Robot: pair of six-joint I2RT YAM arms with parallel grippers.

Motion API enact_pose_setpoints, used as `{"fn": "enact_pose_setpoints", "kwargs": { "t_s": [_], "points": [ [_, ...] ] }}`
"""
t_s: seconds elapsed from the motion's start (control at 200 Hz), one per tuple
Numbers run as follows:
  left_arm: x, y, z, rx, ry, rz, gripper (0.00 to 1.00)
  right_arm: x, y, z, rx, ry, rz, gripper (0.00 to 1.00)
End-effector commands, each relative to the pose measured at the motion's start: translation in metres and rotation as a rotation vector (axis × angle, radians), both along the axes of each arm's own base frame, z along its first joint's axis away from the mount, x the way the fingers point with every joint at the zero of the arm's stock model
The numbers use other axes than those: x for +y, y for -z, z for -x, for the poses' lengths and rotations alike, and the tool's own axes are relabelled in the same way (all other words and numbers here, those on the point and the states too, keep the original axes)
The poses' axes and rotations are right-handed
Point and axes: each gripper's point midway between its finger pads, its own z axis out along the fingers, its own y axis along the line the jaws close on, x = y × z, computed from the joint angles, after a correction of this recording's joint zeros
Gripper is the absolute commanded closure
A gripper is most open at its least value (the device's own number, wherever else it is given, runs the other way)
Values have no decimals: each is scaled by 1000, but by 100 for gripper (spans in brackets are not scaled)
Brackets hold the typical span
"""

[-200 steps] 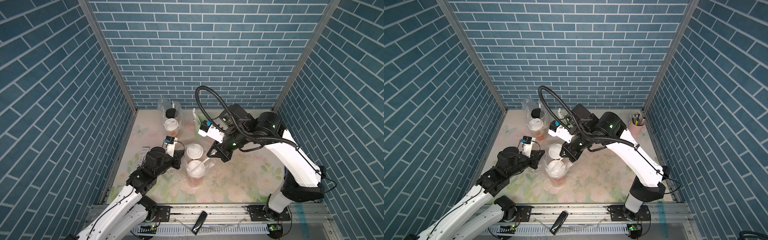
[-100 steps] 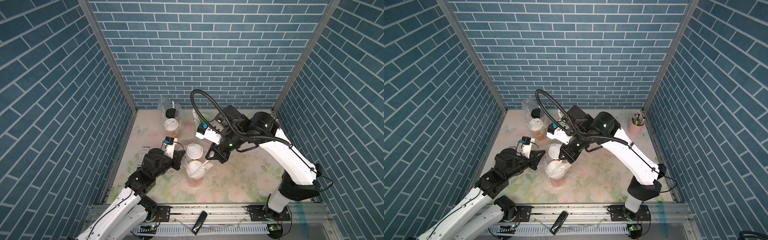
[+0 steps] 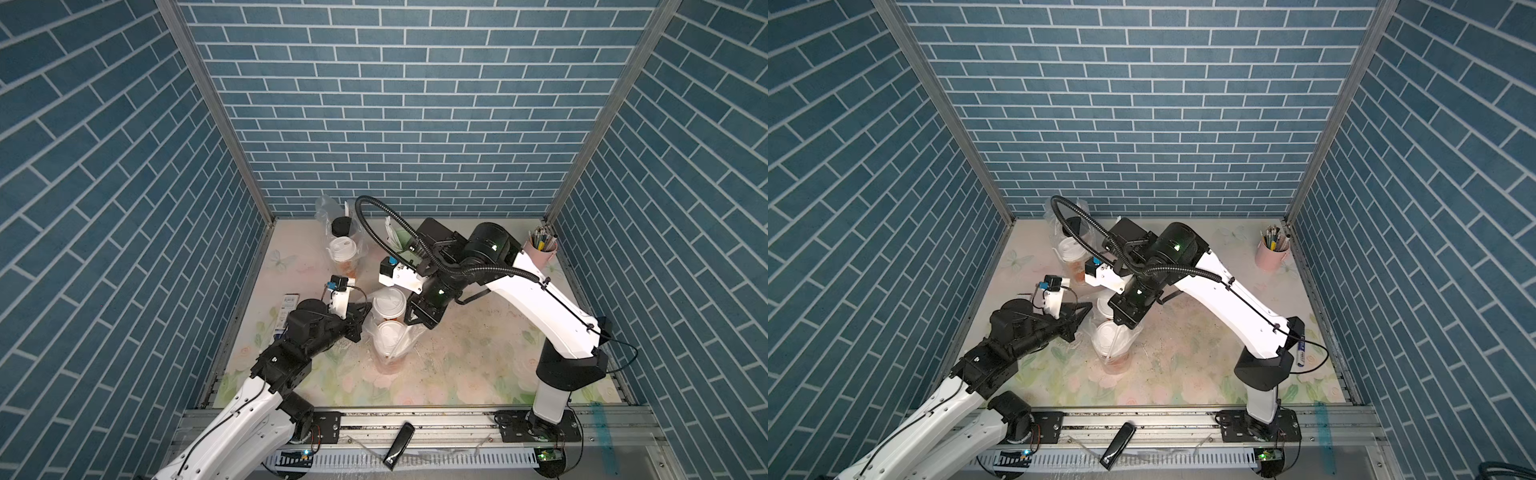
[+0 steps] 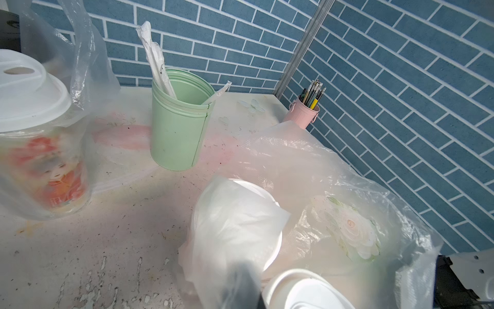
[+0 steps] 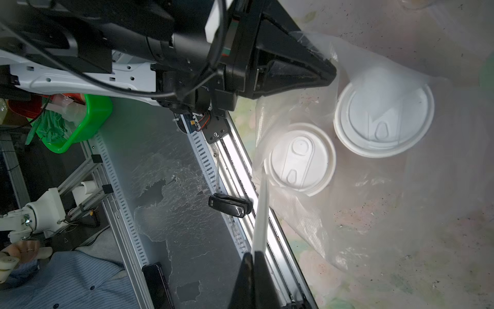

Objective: Pack milk tea into plastic carrier bags
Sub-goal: Place the straw in the plastic carrier bag.

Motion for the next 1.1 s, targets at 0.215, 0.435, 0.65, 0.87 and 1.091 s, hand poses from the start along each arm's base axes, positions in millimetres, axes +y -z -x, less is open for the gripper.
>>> {"fn": "enact_pose_setpoints", "kwargs": {
  "t_s": [0.215, 0.435, 0.65, 0.87, 1.091],
  "points": [
    [-1, 1, 1, 0, 8, 6, 100, 14, 19, 0, -32, -69, 58, 78],
    [-1, 2, 1, 4, 6, 9, 100, 37, 19, -2, -36, -78, -2, 79],
    [-1, 3, 1, 6, 5, 8, 100, 59, 17, -2, -16, -75, -81, 81],
    [0, 3, 1, 3, -1, 7, 100, 77, 34, 3, 45, -92, -112, 83],
    [1, -1, 1, 3, 1, -9, 100, 83, 56, 16, 101, -104, -156, 79]
  ]
}}
